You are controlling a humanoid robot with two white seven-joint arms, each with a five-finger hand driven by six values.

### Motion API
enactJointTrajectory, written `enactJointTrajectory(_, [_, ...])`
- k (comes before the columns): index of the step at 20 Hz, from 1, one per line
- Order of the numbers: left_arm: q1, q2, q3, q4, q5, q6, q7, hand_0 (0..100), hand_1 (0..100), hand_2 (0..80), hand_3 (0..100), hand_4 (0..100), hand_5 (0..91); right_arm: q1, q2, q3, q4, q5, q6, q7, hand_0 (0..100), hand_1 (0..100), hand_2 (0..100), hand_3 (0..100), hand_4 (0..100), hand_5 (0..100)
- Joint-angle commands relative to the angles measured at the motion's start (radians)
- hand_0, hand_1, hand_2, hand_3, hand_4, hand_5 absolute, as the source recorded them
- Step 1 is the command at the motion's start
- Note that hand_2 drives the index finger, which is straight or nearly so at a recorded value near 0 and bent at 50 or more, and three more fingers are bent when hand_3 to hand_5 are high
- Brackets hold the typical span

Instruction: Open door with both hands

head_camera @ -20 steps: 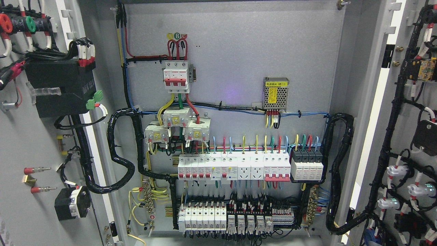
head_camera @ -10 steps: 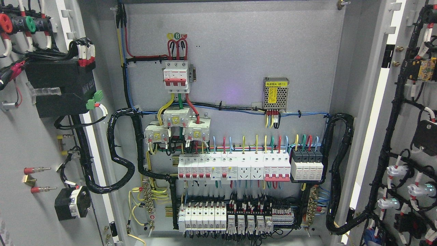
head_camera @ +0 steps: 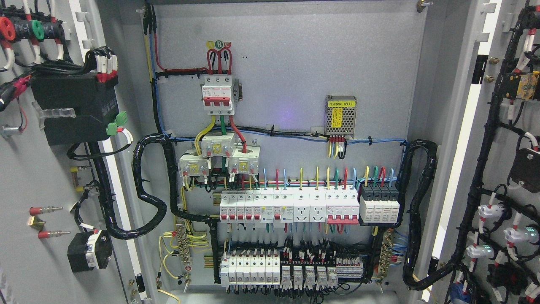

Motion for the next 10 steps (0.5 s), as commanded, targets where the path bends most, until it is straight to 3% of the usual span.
enactJointTrajectory(1, [-0.027, -0.007, 0.030, 0.000, 0.033, -0.260, 0.010, 0, 0, 0.0, 0, 4, 0.0, 0.000, -0.003, 0.002, 0.000, 0.000, 0.000, 0.000, 0, 0, 0, 0, 0, 0])
enactJointTrajectory(7, [-0.048, 0.002, 0.030, 0.003, 0.114, -0.261, 0.003, 0, 0, 0.0, 0, 4, 0.0, -0.002, -0.005, 0.001, 0.000, 0.000, 0.000, 0.000, 0, 0, 0, 0, 0, 0])
enactJointTrajectory(10, [-0.048, 0.063, 0.019, 0.003, 0.137, -0.261, 0.004, 0, 0, 0.0, 0, 4, 0.0, -0.002, -0.005, 0.001, 0.000, -0.002, 0.000, 0.000, 0, 0, 0, 0, 0, 0])
